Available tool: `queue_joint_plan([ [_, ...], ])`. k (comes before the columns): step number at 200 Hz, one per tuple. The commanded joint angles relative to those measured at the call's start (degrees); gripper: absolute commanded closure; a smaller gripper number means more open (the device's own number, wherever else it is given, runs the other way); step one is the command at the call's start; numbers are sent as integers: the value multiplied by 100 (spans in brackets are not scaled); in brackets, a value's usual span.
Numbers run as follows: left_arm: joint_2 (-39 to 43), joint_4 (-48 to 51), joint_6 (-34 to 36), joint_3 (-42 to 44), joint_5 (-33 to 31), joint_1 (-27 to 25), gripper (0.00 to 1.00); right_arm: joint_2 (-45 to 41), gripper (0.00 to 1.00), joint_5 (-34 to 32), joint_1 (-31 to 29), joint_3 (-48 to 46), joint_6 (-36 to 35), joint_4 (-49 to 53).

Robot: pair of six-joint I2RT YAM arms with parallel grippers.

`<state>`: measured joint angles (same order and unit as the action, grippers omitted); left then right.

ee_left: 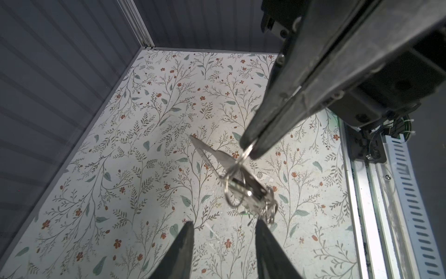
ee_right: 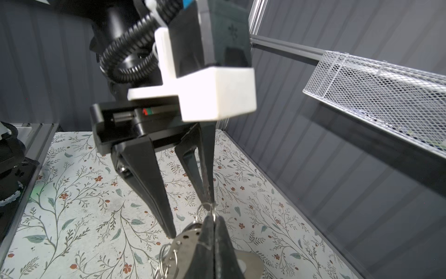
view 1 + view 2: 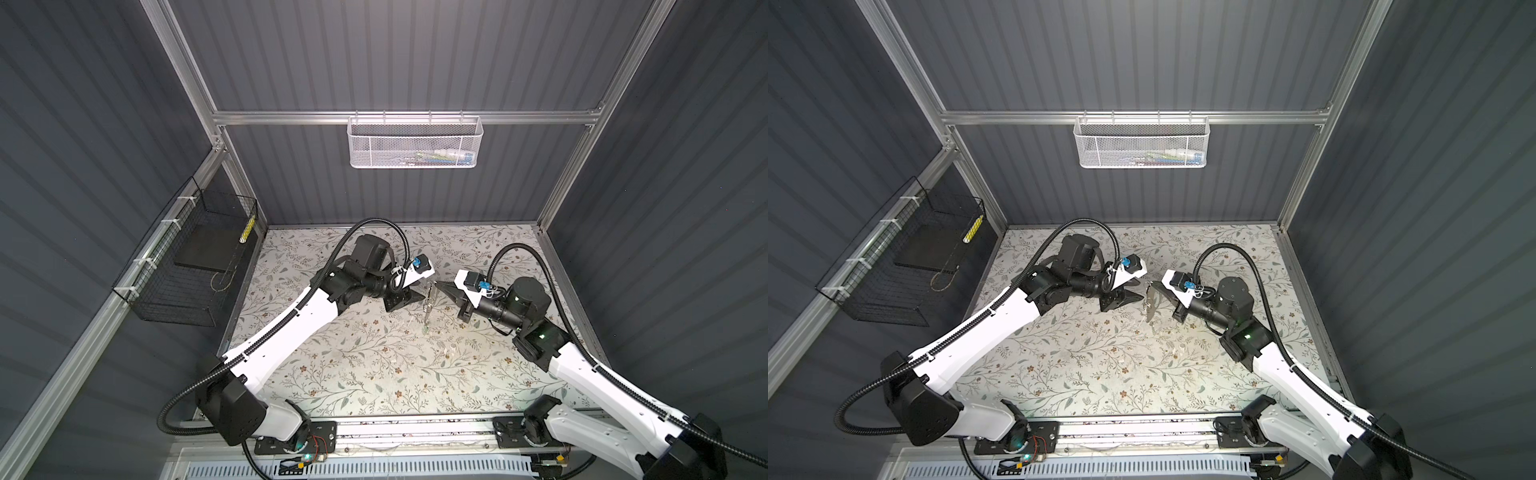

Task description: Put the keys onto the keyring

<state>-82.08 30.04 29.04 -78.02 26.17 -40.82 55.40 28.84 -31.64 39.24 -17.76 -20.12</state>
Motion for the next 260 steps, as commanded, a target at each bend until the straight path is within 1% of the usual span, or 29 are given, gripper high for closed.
queue_joint_plan([
  [1, 234, -577, -316, 163, 353, -3, 59, -108, 100, 104, 24, -79, 187, -372],
  [62, 333, -1487, -741, 609, 385, -11, 62, -55, 100, 226, 129, -178, 555, -862],
  [93, 291, -1700, -905, 700, 545, -14, 60, -29, 100, 210, 143, -202, 640, -975],
  [142, 272, -2134, -1161, 806, 565, -13, 60, 80, 100, 201, 149, -316, 988, -1509],
  [192, 210, -2320, -1365, 832, 725, -16, 60, 182, 100, 153, 149, -426, 1282, -2024],
  [214, 211, -2401, -1429, 848, 687, -22, 61, 208, 100, 108, 149, -473, 1418, -2247],
  [234, 161, -2408, -1478, 798, 667, -21, 64, 242, 100, 69, 149, -538, 1551, -2570],
  [260, 166, -2388, -1486, 785, 500, -23, 66, 283, 100, 69, 150, -512, 1682, -2736],
])
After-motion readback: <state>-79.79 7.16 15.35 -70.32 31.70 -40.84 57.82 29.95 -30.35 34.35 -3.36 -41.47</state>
